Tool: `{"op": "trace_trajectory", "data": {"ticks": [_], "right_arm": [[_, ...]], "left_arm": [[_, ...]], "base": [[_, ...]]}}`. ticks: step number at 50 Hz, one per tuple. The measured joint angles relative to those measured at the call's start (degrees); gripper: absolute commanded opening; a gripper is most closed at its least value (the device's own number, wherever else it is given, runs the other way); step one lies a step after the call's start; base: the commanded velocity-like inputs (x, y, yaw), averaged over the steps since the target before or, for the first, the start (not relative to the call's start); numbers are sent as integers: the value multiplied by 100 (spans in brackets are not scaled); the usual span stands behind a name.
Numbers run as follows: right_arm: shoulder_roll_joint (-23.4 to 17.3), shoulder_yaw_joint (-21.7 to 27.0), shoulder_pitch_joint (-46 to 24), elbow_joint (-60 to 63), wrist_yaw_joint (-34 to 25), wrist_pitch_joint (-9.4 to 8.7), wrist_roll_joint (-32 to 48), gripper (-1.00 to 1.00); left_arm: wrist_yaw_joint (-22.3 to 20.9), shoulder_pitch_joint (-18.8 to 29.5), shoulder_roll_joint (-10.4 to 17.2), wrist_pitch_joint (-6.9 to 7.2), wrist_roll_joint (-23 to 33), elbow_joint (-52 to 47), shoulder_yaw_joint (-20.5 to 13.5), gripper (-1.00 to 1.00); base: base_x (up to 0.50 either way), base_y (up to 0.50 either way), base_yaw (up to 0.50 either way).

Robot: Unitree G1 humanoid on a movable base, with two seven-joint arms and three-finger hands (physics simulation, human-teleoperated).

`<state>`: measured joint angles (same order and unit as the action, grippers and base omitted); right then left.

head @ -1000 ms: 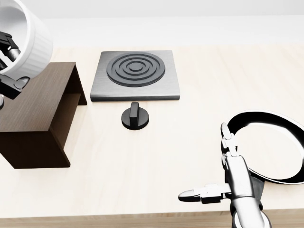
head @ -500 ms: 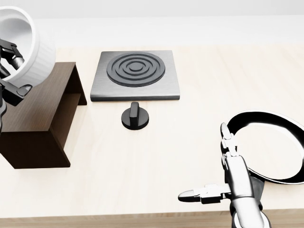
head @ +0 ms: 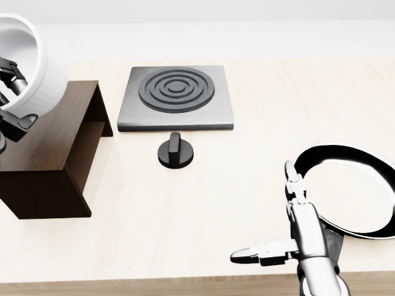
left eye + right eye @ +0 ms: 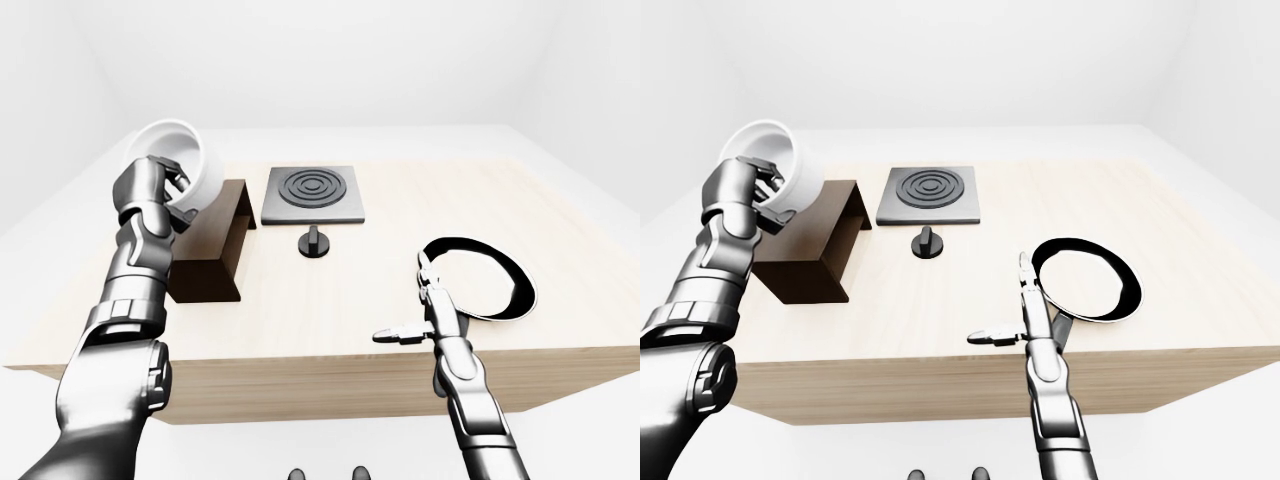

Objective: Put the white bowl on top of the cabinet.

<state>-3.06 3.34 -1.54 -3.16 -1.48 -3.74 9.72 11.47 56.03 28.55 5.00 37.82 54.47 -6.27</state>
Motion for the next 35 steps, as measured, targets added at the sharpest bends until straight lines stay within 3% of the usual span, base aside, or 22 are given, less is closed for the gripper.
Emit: {"op": "trace_trajectory", "data": {"ticks": [35], "right_arm": [[4,-11,-7,-28,6,14,27,100]], "left_arm": [[73,-1,-21,0,-19,439,61,-100]], "base": [[0,0,0]]}}
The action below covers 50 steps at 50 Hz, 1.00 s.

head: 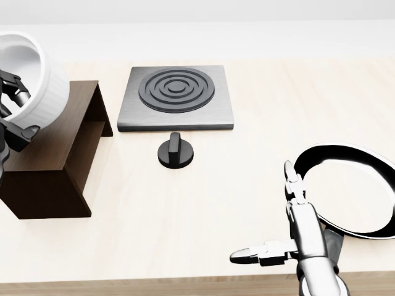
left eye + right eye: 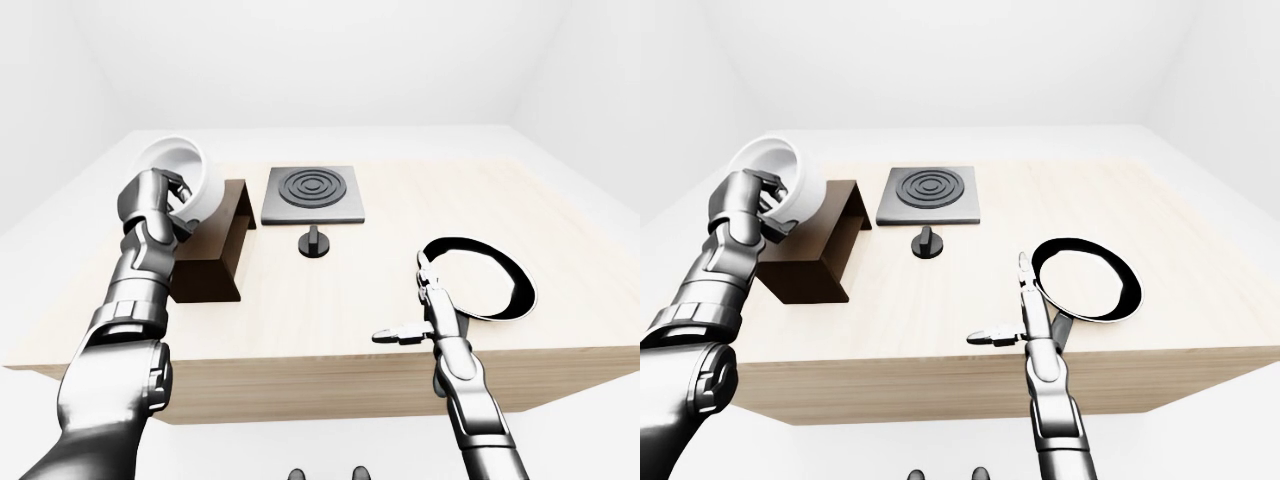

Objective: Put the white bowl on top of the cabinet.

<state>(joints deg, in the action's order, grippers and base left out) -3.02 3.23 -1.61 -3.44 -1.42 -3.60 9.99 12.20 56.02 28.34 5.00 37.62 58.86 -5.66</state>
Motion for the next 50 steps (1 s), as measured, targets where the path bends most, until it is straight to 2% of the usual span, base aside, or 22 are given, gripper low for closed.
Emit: {"op": "trace_trajectory", "data": {"ticks": [50], "right_arm": [[0,-7,-14,-39,5,20,12,100]], "left_arm": [[73,17,-8,0,-57,389,32,-100]], "base": [[0,0,0]]}}
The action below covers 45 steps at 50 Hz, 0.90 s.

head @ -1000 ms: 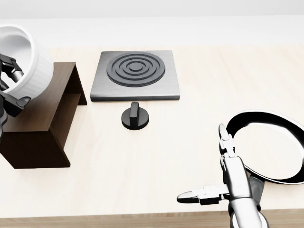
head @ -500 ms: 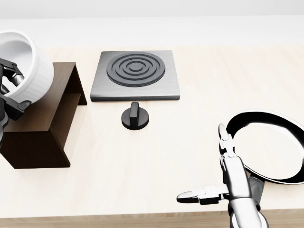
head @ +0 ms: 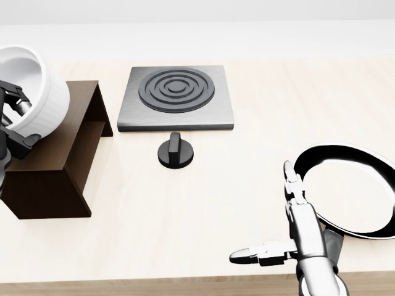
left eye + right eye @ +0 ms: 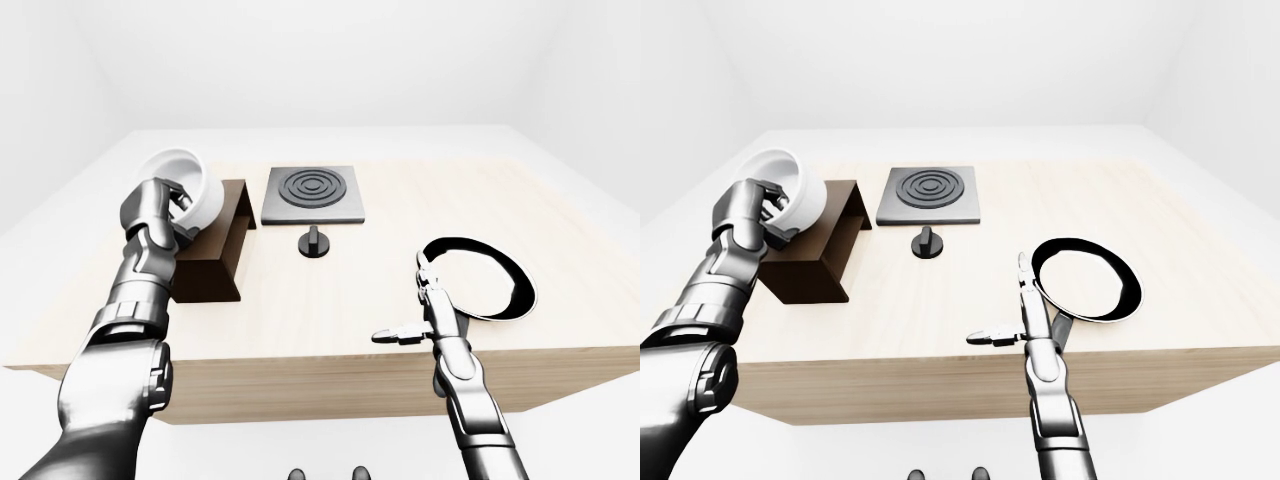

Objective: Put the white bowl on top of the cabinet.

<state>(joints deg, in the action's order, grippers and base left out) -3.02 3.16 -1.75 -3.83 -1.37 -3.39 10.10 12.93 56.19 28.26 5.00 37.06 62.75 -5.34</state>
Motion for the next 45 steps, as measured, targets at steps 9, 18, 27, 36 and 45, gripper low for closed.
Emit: {"op": "trace_trajectory", "data": {"ticks": [9,18,27,36,45], "right_arm": [[0,-1,-9,-15,2,6,1,100],[-1,0,-10,-12,1,0,0,100],[1,-4,-2,0,0,-4,3,100],[3,-8,-5,-18,3,9,8,100],[2,-11,-6,-25,3,13,11,100]], "left_arm": [[56,19,-13,0,-33,91,9,-100],[90,52,-14,0,-36,148,26,-100],[104,76,-18,0,-15,186,35,-100],[217,141,-36,0,-71,197,79,100],[300,157,-48,0,-90,174,91,100]], "base": [[0,0,0],[0,0,0],[0,0,0],[0,0,0],[0,0,0]]}}
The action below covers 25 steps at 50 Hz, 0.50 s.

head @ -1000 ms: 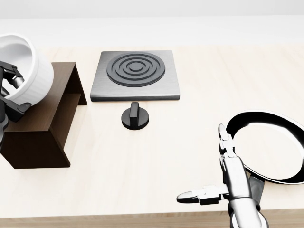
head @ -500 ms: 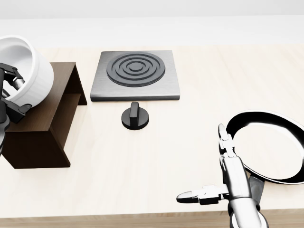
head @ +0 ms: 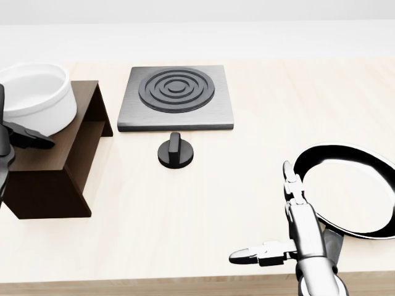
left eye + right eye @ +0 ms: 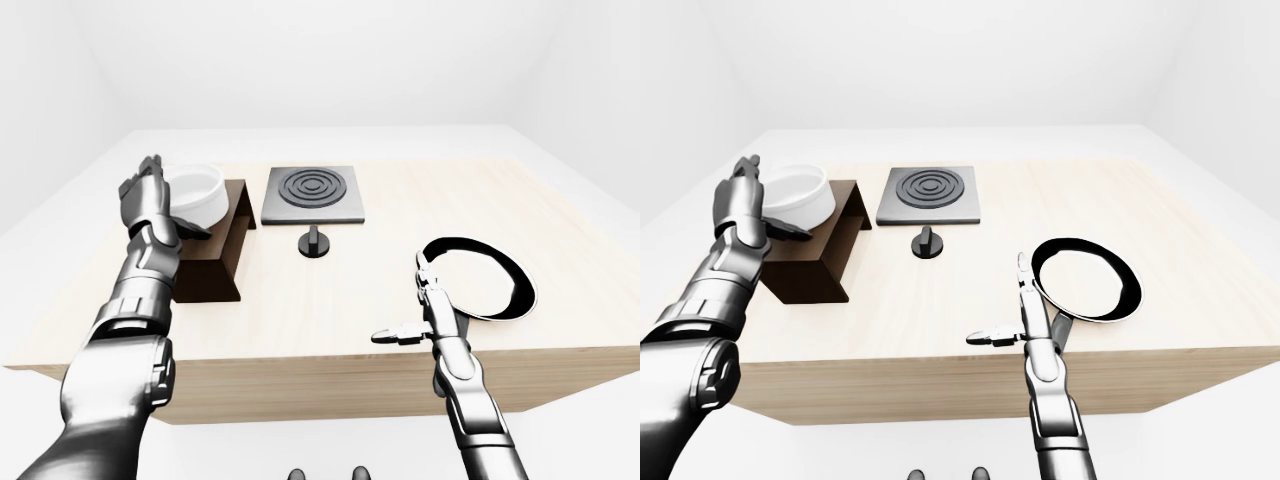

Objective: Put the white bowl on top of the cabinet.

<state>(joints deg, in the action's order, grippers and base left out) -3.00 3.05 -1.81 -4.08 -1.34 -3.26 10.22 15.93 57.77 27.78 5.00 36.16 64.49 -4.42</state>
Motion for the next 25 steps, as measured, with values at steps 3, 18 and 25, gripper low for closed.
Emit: {"op": "trace_trajectory", "data": {"ticks": [3,18,25], "right_arm": [[0,-1,4,7,-3,-2,1,100],[0,1,7,15,-11,-9,1,100],[2,-1,17,37,-14,-19,3,100]], "left_arm": [[21,-3,13,0,16,-11,-18,100],[91,5,34,0,47,-21,-61,100],[98,-2,34,0,52,-54,-67,100]], "base": [[0,0,0],[0,0,0],[0,0,0]]}}
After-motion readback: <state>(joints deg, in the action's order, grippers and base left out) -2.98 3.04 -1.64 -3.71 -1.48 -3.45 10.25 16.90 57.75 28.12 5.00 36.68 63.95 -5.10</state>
